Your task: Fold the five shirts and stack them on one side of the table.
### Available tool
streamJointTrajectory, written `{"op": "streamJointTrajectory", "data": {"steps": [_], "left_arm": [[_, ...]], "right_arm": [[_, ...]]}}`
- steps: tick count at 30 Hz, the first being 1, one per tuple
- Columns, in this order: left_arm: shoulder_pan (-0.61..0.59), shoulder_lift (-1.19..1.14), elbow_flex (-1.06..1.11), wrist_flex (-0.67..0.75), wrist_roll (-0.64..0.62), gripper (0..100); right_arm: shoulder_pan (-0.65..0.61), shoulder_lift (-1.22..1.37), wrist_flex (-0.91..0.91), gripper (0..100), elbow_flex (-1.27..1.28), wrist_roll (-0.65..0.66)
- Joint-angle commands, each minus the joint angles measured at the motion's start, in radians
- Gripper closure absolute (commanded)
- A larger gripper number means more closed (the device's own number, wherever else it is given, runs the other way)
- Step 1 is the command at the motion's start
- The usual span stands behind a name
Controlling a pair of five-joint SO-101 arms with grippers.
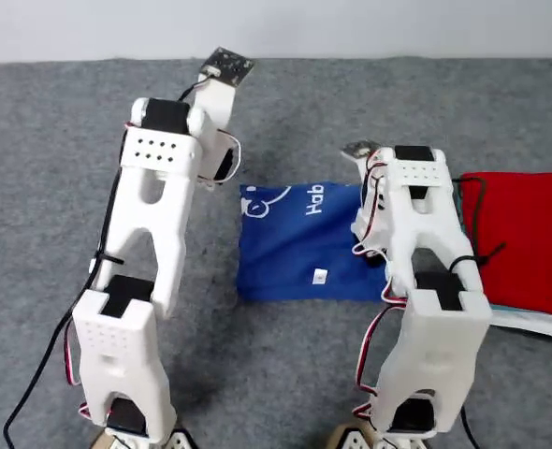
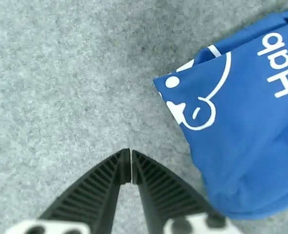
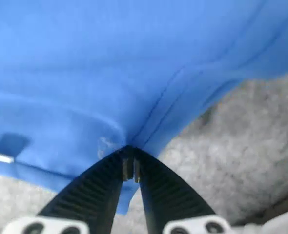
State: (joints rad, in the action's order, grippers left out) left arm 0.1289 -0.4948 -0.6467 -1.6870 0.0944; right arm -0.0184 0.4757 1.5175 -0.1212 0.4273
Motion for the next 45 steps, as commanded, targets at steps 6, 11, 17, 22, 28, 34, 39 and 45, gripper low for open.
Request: {"op": "streamJointTrajectory", "data": {"steps": [6,11,17,22,28,34,39,45], "left_arm": [[-0.054,0.015,-0.071,-0.064,-0.006,99],[-0.115,0.055,-0.067,-0.068,-0.008,99],[-0.137,0.137,-0.062,-0.068,-0.008,99],[-0.147,0.163,-0.062,-0.069,-0.008,99],[-0.146,0.186,-0.062,-0.069,-0.008,99],[-0.147,0.21,-0.062,-0.069,-0.008,99],[-0.15,0.242,-0.056,-0.069,-0.005,99],[-0.207,0.35,0.087,-0.069,0.0,99]], "right_arm": [[-0.054,-0.188,0.163,98.9,-0.046,-0.003],[-0.035,-0.113,0.022,98.9,0.002,-0.005],[0.019,-0.058,-0.027,98.9,0.075,0.003],[0.056,-0.064,-0.035,98.9,0.153,0.029],[0.105,-0.076,0.022,98.9,0.15,0.048],[0.048,-0.265,0.039,98.9,0.141,0.038],[-0.048,-0.397,-0.016,97.9,0.143,-0.068],[-0.088,-0.378,-0.113,70.9,0.144,-0.282]]}}
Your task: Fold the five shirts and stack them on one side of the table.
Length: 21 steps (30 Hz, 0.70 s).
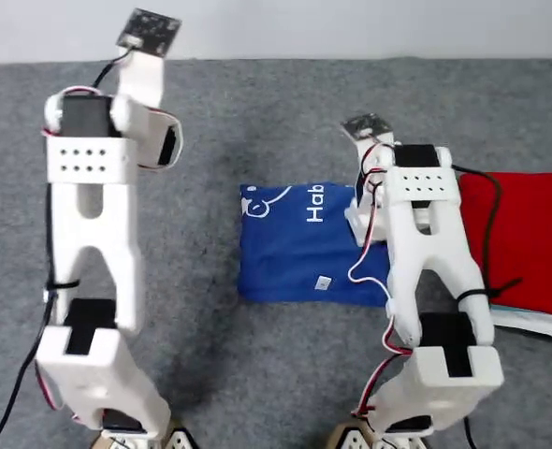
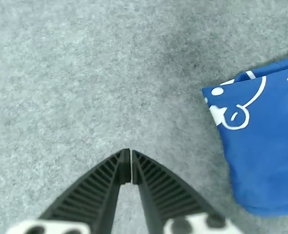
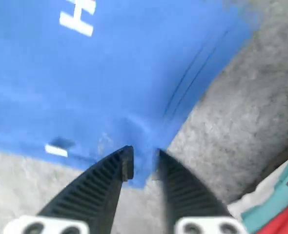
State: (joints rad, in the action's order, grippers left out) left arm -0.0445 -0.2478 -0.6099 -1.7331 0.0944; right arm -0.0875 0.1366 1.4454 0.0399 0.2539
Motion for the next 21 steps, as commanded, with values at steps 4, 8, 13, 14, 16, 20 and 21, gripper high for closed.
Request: {"op": "streamJointTrajectory", "data": {"steps": [4,8,13,14,16,20,21], "left_arm": [[-0.118,0.201,0.177,-0.023,0.069,99],[-0.193,0.29,0.246,-0.023,0.126,99],[-0.245,0.336,0.303,-0.023,0.157,99],[-0.253,0.341,0.311,-0.023,0.161,99],[-0.262,0.342,0.318,-0.023,0.161,99],[-0.267,0.342,0.318,-0.023,0.161,99],[-0.267,0.342,0.318,-0.023,0.161,99]], "right_arm": [[-0.035,0.035,-0.119,67.0,-0.018,-0.224],[-0.077,0.139,-0.182,67.0,-0.018,-0.244],[-0.11,0.277,-0.262,67.0,-0.018,-0.33],[-0.117,0.3,-0.269,67.0,-0.018,-0.336],[-0.137,0.334,-0.266,67.2,-0.026,-0.339],[-0.139,0.364,-0.206,81.6,-0.107,-0.265],[-0.134,0.377,-0.193,87.5,-0.126,-0.227]]}}
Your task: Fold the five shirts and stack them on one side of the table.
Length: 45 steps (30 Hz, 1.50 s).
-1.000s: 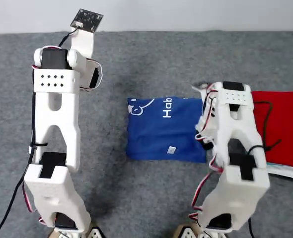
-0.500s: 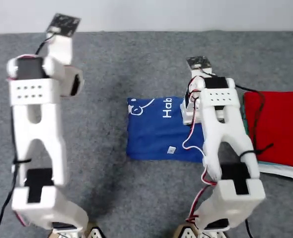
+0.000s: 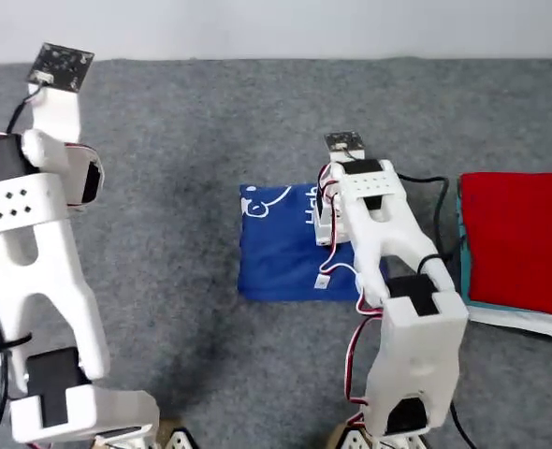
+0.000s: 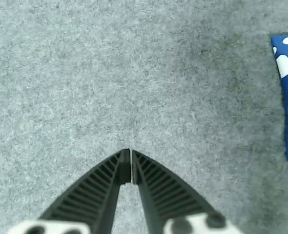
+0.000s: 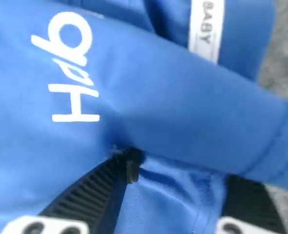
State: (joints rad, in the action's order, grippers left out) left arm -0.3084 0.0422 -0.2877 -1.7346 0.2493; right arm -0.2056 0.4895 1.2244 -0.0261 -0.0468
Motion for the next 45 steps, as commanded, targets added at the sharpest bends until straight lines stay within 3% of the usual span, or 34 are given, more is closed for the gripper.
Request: {"op": "streamJointTrajectory", "data": {"steps": [1,3,8,11,20,28,30,33,37,40,45], "left_arm": [[-0.003,0.052,-0.004,-0.021,0.006,99],[-0.002,0.052,-0.004,-0.021,0.006,99],[-0.003,0.052,-0.004,-0.021,0.006,99],[-0.003,0.054,-0.004,-0.021,0.006,99],[-0.005,0.055,-0.004,-0.021,0.006,99],[-0.005,0.055,-0.004,-0.021,0.003,99],[0.0,0.055,-0.004,-0.021,0.003,99],[0.002,0.055,-0.004,-0.021,0.003,99],[-0.003,0.055,-0.004,-0.021,0.003,99],[-0.005,0.055,-0.004,-0.021,0.003,99],[-0.005,0.055,-0.004,-0.021,0.003,99]], "right_arm": [[-0.015,0.036,0.045,92.7,-0.08,0.104],[-0.007,0.061,0.085,99.3,-0.115,0.149],[0.056,0.068,0.177,98.7,-0.17,0.17],[0.104,0.038,0.226,98.7,-0.186,0.262],[0.254,0.002,0.269,98.8,-0.387,0.767],[0.182,0.185,0.176,98.8,-0.644,1.178],[0.157,0.239,0.145,98.3,-0.686,1.218],[0.14,0.275,0.151,93.5,-0.769,1.166],[0.139,0.274,0.211,79.0,-0.875,0.822],[0.124,0.278,0.274,77.9,-0.974,0.611],[0.051,0.286,0.34,79.2,-1.023,0.404]]}}
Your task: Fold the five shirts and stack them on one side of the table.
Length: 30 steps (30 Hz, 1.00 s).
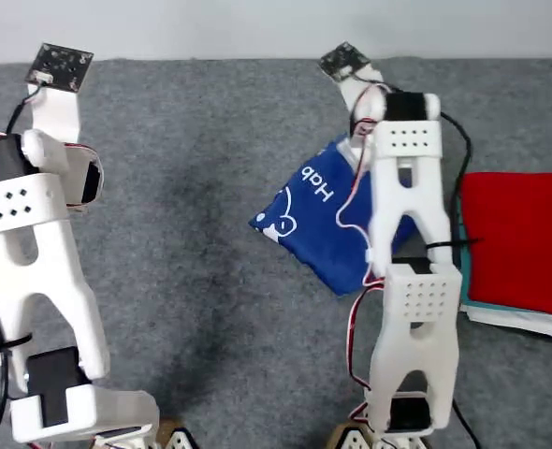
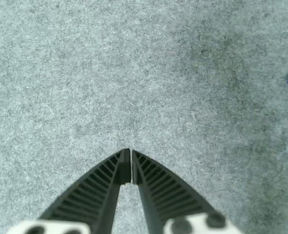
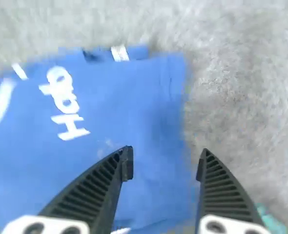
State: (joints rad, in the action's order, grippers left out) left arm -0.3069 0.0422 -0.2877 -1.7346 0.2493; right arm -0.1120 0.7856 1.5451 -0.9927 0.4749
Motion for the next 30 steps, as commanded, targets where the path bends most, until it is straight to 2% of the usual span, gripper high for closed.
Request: {"op": "streamJointTrajectory", "data": {"steps": [1,6,10,15,25,30], "left_arm": [[-0.006,0.055,-0.004,-0.021,0.003,99],[-0.006,0.055,-0.004,-0.021,0.002,99],[-0.006,0.055,-0.004,-0.021,0.002,99],[-0.006,0.055,-0.002,-0.021,0.002,99],[-0.006,0.055,-0.002,-0.021,0.002,99],[-0.006,0.055,-0.002,-0.021,0.002,99]], "right_arm": [[-0.059,-0.005,0.008,81.5,-0.044,-0.144],[-0.113,0.131,-0.214,99.7,-0.015,-0.163],[-0.13,0.249,-0.358,96.4,-0.04,-0.163],[-0.159,0.329,-0.38,96.3,-0.144,-0.163],[-0.173,0.32,0.096,95.8,-0.512,-0.187],[-0.171,0.32,0.255,95.7,-0.671,-0.373]]}}
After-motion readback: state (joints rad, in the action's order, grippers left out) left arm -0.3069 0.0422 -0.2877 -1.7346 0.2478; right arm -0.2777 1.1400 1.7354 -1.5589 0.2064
